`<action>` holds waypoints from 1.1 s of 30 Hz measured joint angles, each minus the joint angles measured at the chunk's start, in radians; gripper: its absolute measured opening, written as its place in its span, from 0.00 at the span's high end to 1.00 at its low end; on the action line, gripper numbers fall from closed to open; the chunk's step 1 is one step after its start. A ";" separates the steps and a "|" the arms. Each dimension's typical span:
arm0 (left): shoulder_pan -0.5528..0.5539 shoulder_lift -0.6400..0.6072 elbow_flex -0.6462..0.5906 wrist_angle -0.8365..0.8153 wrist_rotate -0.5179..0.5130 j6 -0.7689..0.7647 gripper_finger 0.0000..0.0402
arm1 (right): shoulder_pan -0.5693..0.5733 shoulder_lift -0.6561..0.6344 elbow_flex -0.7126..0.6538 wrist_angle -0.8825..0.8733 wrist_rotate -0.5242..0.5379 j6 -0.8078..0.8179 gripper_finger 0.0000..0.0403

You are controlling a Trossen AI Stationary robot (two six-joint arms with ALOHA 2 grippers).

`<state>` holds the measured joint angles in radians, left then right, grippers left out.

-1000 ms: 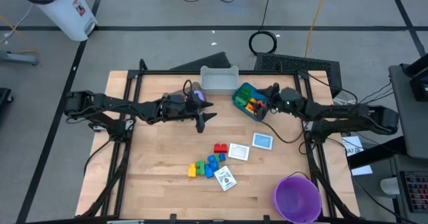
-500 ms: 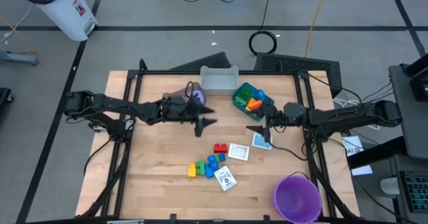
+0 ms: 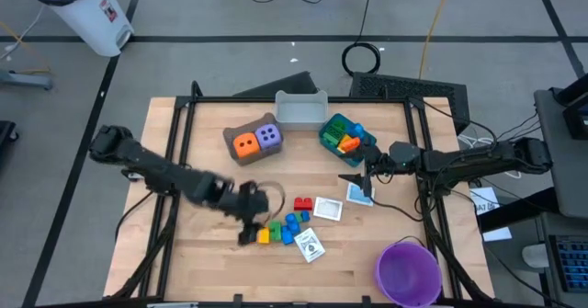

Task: Pick & Place Toys
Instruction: Put the yellow 1 stud game piece into the blue bin

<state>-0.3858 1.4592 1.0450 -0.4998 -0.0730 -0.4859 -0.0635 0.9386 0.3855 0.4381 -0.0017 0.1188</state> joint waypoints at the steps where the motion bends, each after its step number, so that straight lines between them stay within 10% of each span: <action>1: -0.036 0.011 -0.004 0.008 -0.040 -0.019 0.40 | 0.000 0.000 0.000 -0.001 0.000 0.000 0.22; 16: -0.217 0.278 -0.019 0.182 -0.164 -0.145 0.40 | 0.000 0.000 0.000 0.006 0.000 0.026 0.22; 33: -0.227 0.284 -0.019 0.046 -0.282 -0.253 0.40 | 0.000 0.000 0.000 0.006 0.000 0.026 0.22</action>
<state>-0.6124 1.7428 1.0264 -0.4536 -0.3549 -0.7386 -0.0635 0.9386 0.3855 0.4442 -0.0013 0.1452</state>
